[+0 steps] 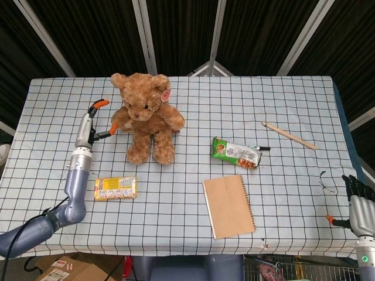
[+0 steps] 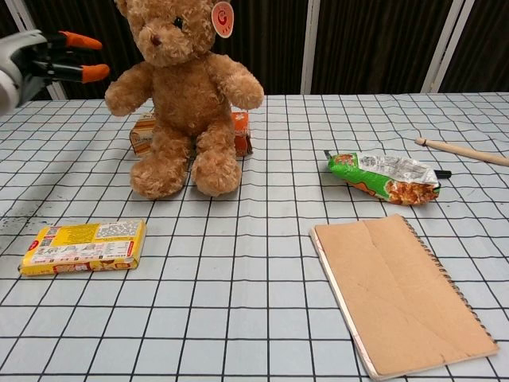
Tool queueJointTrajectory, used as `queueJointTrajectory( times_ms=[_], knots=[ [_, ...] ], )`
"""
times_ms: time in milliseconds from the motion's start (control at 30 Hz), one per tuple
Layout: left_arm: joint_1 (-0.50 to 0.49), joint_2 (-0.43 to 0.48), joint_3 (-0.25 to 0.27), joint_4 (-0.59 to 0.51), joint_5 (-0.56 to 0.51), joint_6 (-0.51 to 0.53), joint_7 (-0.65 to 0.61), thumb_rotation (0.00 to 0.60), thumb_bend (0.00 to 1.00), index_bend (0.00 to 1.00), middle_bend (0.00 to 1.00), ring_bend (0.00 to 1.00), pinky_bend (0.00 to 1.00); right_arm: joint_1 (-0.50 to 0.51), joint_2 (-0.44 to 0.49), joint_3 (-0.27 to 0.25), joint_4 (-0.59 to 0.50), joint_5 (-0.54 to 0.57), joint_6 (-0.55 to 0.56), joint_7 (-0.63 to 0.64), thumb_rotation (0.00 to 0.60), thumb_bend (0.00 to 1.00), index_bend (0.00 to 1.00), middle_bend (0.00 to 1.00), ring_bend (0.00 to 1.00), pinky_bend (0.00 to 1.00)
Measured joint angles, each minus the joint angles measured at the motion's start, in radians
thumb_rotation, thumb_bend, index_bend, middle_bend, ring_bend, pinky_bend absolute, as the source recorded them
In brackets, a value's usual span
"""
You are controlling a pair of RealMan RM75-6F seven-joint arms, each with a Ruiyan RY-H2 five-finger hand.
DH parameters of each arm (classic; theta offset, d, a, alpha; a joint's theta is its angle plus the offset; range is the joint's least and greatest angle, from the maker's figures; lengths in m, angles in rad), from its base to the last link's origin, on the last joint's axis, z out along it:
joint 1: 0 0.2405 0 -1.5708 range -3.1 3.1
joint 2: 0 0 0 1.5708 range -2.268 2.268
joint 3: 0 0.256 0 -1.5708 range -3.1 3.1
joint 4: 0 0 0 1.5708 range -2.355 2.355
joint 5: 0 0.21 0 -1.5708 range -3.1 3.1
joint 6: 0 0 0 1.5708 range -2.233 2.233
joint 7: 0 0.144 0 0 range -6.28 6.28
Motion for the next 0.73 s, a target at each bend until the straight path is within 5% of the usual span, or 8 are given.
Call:
queueJointTrajectory(
  times_ms=[267, 467, 733],
  knots=[
    [0.273, 0.234, 0.223, -0.283, 0.189, 0.376, 0.321, 0.6, 0.47, 0.22, 0.07, 0.0, 0.0, -0.006, 0.007, -0.006, -0.014, -0.026, 0.015, 0.006, 0.6, 0.13, 0.0, 0.0, 0.0, 0.0],
    [0.494, 0.327, 0.423, -0.3, 0.357, 0.636, 0.541, 0.6, 0.47, 0.21, 0.06, 0.0, 0.0, -0.019, 0.018, -0.012, -0.034, -0.067, 0.052, 0.016, 0.6, 0.13, 0.0, 0.0, 0.0, 0.0],
    [0.556, 0.367, 0.465, -0.283, 0.428, 0.697, 0.554, 0.6, 0.47, 0.21, 0.05, 0.0, 0.0, -0.047, 0.038, -0.024, -0.066, -0.116, 0.106, 0.021, 0.6, 0.13, 0.0, 0.0, 0.0, 0.0]
  ],
)
